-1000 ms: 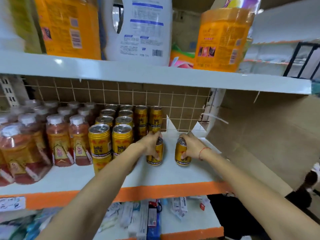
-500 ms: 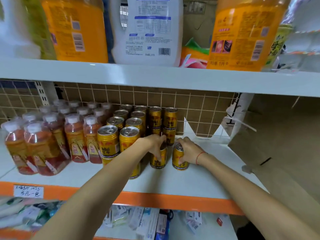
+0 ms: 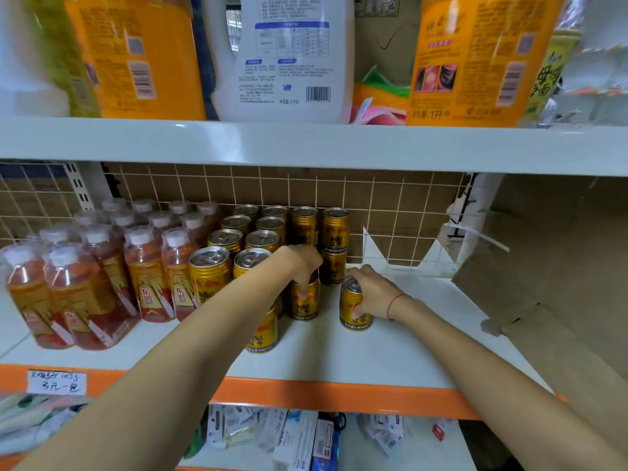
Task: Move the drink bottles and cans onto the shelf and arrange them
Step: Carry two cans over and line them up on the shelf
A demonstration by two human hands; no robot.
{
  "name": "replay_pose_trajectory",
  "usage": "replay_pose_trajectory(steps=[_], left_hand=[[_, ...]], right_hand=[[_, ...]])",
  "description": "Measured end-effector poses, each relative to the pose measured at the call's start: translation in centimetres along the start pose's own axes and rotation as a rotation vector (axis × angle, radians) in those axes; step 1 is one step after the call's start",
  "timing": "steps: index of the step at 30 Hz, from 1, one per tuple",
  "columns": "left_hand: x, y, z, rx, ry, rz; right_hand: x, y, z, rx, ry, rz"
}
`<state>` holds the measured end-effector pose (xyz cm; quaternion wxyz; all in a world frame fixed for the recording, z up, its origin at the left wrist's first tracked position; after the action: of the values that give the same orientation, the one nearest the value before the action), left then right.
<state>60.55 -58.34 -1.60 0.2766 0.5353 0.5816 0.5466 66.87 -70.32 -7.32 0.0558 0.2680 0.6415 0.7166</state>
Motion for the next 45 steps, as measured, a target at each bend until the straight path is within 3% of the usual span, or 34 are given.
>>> replay_pose_trajectory(steps=[27, 35, 45], left_hand=[[1.1, 0.3, 4.9, -0.011, 0.071, 0.127], [2.4, 1.4, 4.6, 0.027, 0.078, 0.006], [2.8, 1.3, 5.2, 0.06, 0.081, 0.034]], right_hand=[[-0.5, -0.5, 5.5, -0.256, -0.107, 0.218], [-1.3, -0.1, 5.6, -0.247, -0.094, 0.405], [-1.2, 0.2, 5.3, -0.258, -0.1, 0.485]])
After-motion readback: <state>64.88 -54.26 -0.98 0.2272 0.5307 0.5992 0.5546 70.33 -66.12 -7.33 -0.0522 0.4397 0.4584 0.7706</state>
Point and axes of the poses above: each hand's wrist, its own z-axis towards the middle knuckle, its own y-axis out of the back of the hand, x = y × z, the point moved 6 cm from there along z, towards the middle knuckle, and after that the axes turned 14 degrees about y, right-handed, at the moved point
